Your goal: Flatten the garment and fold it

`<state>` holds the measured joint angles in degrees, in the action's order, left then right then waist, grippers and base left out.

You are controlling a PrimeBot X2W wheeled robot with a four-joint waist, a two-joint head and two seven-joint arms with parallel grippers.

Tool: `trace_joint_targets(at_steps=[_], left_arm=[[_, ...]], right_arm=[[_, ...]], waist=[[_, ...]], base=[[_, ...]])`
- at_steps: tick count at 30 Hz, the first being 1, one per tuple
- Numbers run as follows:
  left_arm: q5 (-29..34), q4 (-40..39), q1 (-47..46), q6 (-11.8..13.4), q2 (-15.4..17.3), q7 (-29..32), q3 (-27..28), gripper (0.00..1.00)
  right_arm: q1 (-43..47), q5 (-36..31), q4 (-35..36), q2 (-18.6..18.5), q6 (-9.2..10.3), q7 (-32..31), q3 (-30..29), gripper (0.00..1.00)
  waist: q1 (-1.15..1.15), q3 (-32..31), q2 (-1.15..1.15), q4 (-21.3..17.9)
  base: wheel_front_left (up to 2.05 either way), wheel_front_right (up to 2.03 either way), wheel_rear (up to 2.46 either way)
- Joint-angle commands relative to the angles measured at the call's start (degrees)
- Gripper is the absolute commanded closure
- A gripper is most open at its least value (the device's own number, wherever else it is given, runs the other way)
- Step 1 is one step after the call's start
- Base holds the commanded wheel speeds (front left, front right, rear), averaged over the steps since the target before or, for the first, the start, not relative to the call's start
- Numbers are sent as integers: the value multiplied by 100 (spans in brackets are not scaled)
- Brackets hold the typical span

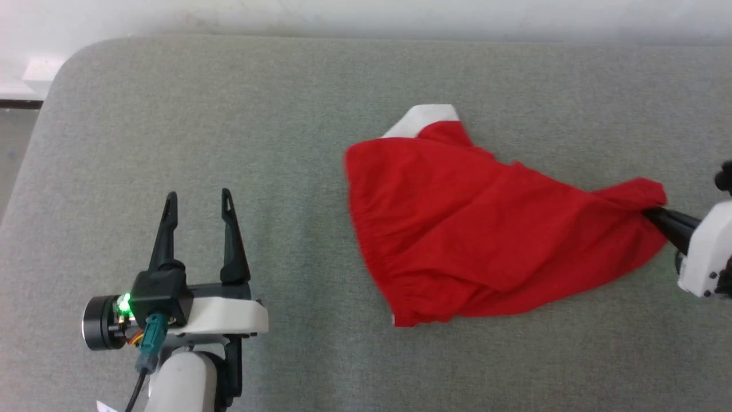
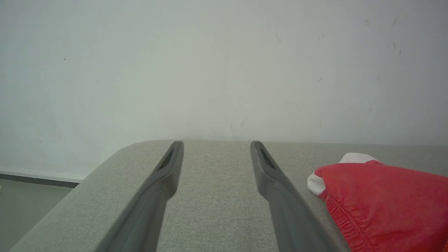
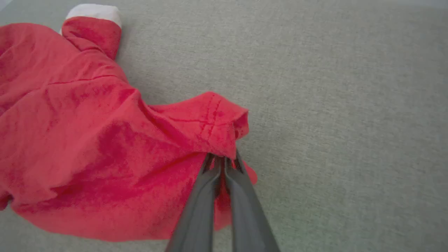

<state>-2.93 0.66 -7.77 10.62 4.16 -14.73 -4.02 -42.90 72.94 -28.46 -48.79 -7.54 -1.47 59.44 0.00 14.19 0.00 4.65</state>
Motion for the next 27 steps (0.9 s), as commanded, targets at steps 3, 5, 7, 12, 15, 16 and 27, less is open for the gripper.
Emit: trace_joint_targets(at_steps=[3, 5, 7, 12, 15, 16, 27], left_arm=[[62, 46, -104, -60, -32, -27, -36, 0], [77, 82, -101, -82, -44, -27, -61, 0], [98, 109, -69, -91, -49, -27, -52, 0], [183, 109, 67, -102, -19, -27, -11, 0], [227, 73, 117, -90, -1, -27, -4, 0], [239, 60, 125, -84, 2, -27, -8, 0], [221, 54, -118, -64, -51, -27, -268, 0]], right_arm=[[128, -162, -598, 206, 5, -63, 57, 100], [106, -437, -930, 339, 5, 51, 131, 53], [82, -485, -1031, 493, 5, 186, 89, 0], [-308, -1142, -924, 410, 5, 727, 1, 0], [-641, -1477, -599, 354, 5, 804, -135, 0], [-763, -1595, -458, 348, 5, 747, -160, 0], [-1895, -2663, 336, 534, 5, -1305, 140, 0]], waist=[[0, 37, 0, 118], [0, -10, 0, 169], [0, -90, 0, 179], [0, -294, 0, 169], [0, -343, 0, 175], [0, -342, 0, 180], [0, -52, 0, 569]], base=[[0, 0, 0], [0, 0, 0], [0, 0, 0], [0, 0, 0], [0, 0, 0], [0, 0, 0], [0, 0, 0]])
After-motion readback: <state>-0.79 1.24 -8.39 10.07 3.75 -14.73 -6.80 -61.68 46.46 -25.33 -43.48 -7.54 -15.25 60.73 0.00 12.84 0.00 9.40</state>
